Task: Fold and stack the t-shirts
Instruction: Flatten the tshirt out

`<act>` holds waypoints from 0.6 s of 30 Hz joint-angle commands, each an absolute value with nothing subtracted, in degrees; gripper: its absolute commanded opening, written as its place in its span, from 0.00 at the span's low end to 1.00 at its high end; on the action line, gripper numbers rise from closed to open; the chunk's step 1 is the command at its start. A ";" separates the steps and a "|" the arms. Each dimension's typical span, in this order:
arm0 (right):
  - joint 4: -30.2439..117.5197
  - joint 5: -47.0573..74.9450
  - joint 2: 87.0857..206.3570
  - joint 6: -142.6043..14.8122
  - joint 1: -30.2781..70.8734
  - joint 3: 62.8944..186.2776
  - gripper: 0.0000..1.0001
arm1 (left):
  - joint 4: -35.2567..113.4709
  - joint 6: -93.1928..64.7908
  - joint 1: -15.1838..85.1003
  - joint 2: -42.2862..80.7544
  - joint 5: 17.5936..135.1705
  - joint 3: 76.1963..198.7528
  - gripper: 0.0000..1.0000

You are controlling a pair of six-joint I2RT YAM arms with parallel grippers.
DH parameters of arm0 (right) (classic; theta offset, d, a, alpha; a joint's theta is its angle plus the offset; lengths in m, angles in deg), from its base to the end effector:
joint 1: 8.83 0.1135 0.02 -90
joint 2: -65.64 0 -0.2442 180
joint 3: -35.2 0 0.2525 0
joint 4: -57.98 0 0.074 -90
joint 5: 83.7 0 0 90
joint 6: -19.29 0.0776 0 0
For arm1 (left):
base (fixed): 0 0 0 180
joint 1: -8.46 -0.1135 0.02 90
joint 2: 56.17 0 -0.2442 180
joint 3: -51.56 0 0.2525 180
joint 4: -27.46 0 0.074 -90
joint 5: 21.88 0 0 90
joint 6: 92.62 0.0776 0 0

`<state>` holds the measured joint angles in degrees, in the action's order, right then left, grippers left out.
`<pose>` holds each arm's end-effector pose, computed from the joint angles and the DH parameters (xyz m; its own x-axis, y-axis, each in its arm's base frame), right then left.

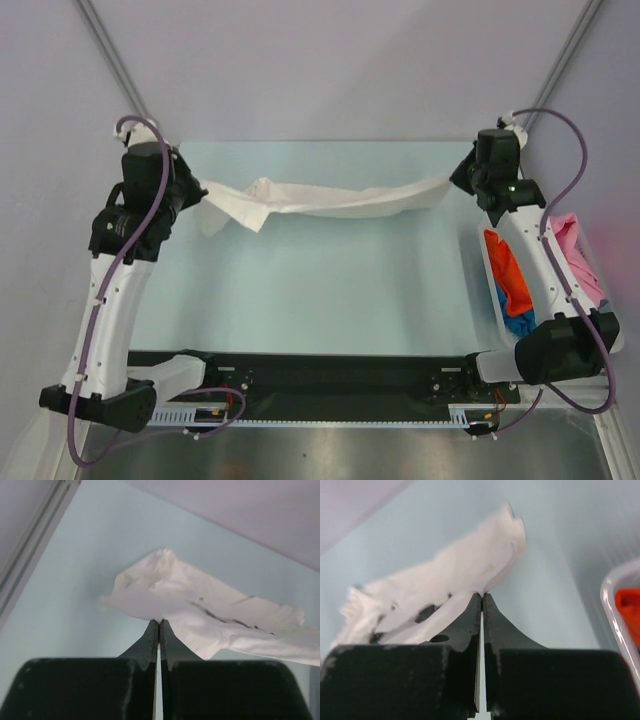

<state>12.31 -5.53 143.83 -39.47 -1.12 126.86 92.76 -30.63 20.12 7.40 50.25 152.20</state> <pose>0.3415 0.0302 0.3314 -0.4304 0.4540 -0.7802 0.3086 0.8863 0.3455 0.2428 -0.0258 0.4144 -0.3750 -0.3790 -0.8460 -0.2815 0.9161 -0.2856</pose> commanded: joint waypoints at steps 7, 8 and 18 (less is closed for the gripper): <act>16.72 -8.64 141.94 -45.03 0.40 149.05 0.00 | 83.93 -13.79 24.01 14.93 51.07 184.27 0.01; 17.25 -8.90 140.10 -45.74 0.92 149.76 0.00 | 83.14 -12.04 24.54 14.76 52.90 185.88 0.01; 22.34 -10.23 121.40 -52.95 4.00 150.12 0.00 | 78.57 -3.77 32.27 2.47 60.46 195.65 0.00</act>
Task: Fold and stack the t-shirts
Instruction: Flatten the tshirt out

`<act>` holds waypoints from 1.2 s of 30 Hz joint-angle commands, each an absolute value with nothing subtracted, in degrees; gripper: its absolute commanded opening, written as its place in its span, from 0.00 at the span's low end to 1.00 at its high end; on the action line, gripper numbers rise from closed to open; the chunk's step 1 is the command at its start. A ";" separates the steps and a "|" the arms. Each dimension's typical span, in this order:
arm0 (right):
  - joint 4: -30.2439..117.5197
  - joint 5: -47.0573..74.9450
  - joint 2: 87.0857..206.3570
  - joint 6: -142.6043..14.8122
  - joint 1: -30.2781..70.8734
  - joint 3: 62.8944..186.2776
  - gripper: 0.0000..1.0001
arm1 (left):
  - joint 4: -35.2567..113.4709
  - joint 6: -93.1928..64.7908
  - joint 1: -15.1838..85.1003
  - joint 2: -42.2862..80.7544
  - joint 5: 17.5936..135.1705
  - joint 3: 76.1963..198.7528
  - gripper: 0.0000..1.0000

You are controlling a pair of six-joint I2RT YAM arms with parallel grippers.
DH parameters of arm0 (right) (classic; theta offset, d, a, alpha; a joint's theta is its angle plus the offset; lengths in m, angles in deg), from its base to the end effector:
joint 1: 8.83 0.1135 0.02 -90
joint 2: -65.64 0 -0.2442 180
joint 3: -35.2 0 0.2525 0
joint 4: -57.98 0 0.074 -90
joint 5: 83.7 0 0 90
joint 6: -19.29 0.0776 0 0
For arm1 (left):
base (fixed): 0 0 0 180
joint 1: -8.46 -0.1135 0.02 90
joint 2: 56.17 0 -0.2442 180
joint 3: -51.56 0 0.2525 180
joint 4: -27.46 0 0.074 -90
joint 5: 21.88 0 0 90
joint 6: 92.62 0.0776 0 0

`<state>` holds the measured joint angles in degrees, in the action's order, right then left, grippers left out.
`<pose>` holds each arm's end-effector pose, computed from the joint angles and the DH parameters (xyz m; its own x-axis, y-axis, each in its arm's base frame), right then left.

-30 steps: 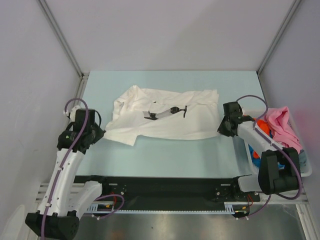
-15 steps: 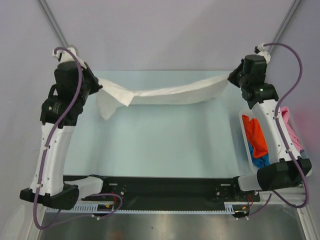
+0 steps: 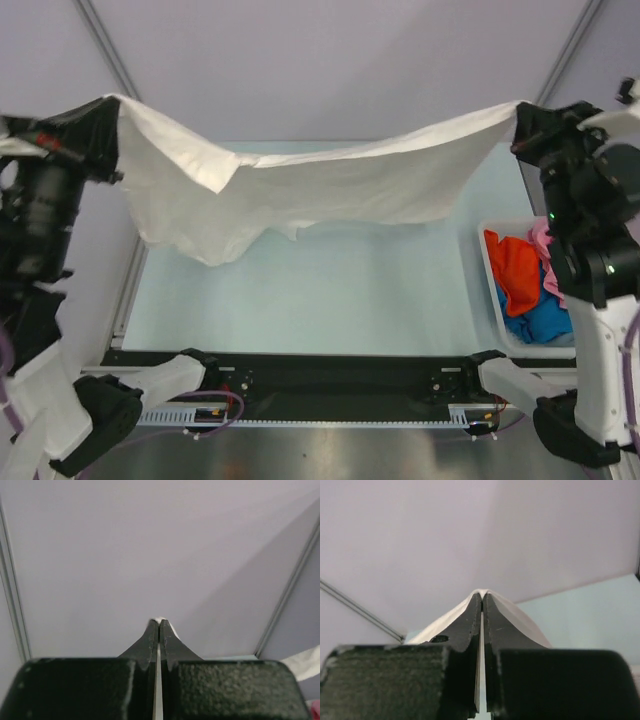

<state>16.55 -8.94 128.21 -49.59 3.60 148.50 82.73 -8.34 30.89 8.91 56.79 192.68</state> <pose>0.2136 0.0262 0.5498 0.1637 0.3921 -0.9053 -0.0143 0.9185 0.3952 0.1152 -0.0311 0.6332 0.3058 -0.2319 -0.9234 0.2360 0.9581 -0.1625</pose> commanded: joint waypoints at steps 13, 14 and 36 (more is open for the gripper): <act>21.82 -0.56 111.51 -48.91 1.90 146.95 0.00 | 76.02 -5.79 33.68 -4.50 68.65 198.02 0.00; 22.00 -0.20 112.30 -48.57 1.81 145.91 0.00 | 76.19 -5.26 33.68 -3.54 68.30 197.93 0.01; 61.02 5.77 171.60 -48.03 0.32 132.07 0.00 | 45.85 -4.55 14.63 40.26 63.80 147.35 0.00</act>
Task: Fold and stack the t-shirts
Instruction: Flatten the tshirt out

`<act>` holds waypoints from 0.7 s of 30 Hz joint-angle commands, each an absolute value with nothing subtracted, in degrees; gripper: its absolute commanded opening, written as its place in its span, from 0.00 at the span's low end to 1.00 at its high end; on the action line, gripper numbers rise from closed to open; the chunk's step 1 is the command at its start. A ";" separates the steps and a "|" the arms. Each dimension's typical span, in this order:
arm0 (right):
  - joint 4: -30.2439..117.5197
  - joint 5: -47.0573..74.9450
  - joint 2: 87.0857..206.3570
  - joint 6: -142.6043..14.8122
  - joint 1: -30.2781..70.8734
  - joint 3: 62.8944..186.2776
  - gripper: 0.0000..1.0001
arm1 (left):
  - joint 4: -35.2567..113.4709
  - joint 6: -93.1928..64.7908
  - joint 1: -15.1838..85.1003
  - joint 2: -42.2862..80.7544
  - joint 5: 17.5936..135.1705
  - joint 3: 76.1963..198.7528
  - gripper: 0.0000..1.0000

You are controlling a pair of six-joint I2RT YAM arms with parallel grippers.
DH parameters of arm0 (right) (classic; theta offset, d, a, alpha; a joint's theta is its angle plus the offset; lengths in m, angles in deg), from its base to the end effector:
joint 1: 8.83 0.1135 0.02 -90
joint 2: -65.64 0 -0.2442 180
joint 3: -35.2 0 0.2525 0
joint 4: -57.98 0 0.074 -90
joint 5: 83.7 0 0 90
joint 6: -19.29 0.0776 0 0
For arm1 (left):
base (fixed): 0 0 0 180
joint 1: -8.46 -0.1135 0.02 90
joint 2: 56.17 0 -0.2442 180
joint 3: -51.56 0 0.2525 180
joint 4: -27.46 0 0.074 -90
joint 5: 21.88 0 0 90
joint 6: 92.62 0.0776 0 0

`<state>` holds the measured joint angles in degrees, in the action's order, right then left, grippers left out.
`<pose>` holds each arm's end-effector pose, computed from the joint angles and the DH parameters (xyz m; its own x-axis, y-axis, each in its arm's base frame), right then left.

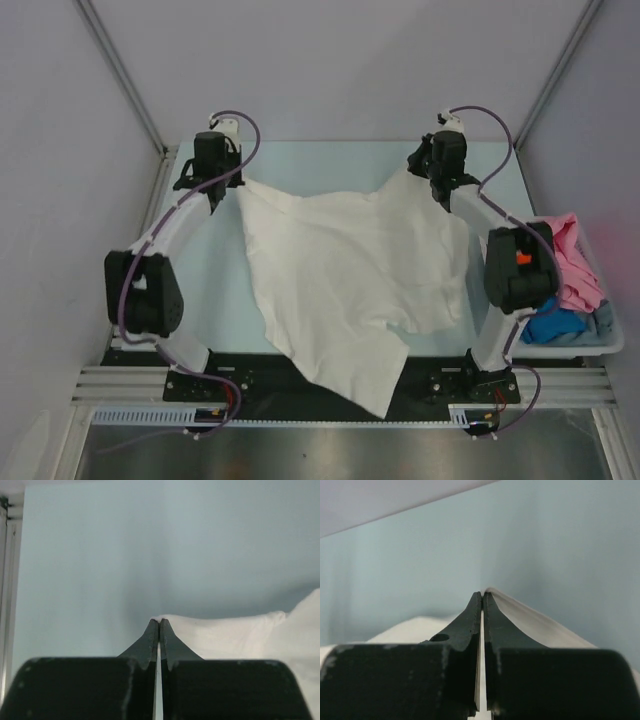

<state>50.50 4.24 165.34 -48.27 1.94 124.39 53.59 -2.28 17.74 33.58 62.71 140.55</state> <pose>0.4461 0.0820 0.2613 -0.3389 0.3238 -0.8833 -0.0257 0.9353 0.3528 0.4022 -0.0583 0.2859 -0.4459 0.0788 -0.8916 0.0802 0.9956 0.0479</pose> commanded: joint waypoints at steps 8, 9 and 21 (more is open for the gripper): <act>53.29 7.79 195.69 -50.32 -1.71 157.30 0.00 | 51.23 -3.94 13.73 57.89 64.17 162.42 0.00; 52.59 7.97 196.59 -50.67 -1.88 160.63 0.00 | 51.32 -4.03 13.73 58.43 63.99 163.73 0.00; 45.20 9.11 184.92 -54.01 -1.18 160.84 0.00 | 54.04 -9.21 15.13 44.85 64.78 167.26 0.00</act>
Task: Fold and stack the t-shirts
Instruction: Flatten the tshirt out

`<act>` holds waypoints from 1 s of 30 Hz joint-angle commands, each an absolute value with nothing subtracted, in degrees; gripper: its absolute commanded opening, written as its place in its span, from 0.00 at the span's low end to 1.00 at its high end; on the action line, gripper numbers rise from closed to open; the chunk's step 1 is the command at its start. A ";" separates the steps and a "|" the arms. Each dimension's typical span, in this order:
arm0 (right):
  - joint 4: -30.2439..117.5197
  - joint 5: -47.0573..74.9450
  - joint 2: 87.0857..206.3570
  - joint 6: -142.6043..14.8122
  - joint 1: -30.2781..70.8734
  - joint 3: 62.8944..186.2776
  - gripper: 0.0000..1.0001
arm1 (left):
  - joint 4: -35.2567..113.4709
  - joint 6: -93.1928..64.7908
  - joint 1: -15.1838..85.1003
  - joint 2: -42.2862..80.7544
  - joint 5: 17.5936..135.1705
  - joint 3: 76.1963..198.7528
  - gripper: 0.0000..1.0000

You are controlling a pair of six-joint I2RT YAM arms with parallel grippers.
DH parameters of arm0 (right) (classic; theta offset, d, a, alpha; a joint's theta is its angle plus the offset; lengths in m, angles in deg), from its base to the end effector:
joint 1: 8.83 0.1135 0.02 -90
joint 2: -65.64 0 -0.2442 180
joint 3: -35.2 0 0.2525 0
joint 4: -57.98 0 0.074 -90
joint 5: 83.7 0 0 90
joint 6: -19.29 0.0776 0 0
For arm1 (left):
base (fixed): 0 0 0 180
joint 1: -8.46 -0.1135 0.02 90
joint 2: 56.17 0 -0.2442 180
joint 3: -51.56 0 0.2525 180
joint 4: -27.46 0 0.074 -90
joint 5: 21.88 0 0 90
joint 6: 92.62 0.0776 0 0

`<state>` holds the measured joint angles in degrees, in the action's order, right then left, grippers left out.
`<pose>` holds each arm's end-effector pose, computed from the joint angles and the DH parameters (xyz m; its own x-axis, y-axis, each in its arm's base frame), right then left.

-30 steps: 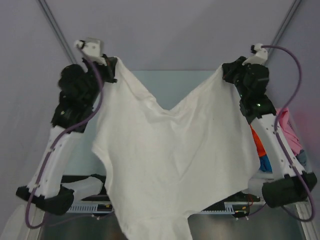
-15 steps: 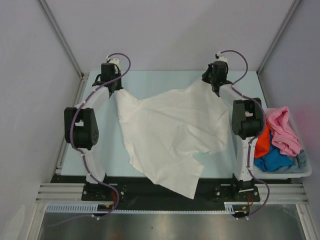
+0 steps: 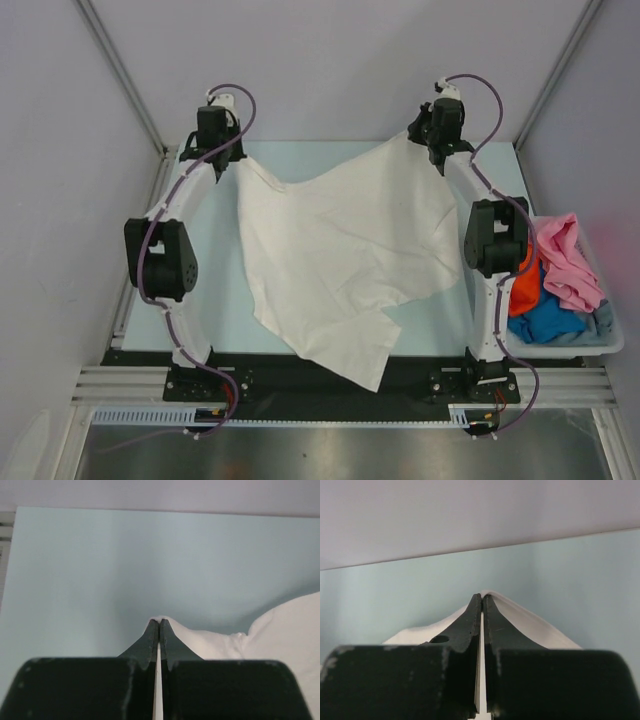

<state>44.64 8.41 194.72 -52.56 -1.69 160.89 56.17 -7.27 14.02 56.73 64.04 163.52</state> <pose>0.5664 0.0738 0.2445 -0.3210 0.2735 -0.9067 -0.0623 0.9492 0.3084 0.4973 -0.0429 0.2594 -0.4936 -0.0332 -0.8691 -0.0049 0.9994 -0.0354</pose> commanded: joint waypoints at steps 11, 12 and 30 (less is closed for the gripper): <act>41.33 10.87 156.19 -57.88 1.36 157.41 0.00 | 59.31 -7.55 17.34 15.04 65.66 171.46 0.00; 41.42 10.96 153.91 -58.31 1.98 156.19 0.00 | 60.53 -6.85 17.34 13.02 65.31 172.26 0.00; 40.28 13.95 127.60 -59.99 4.53 145.81 0.00 | 66.96 -0.60 17.95 -2.22 65.39 188.00 0.00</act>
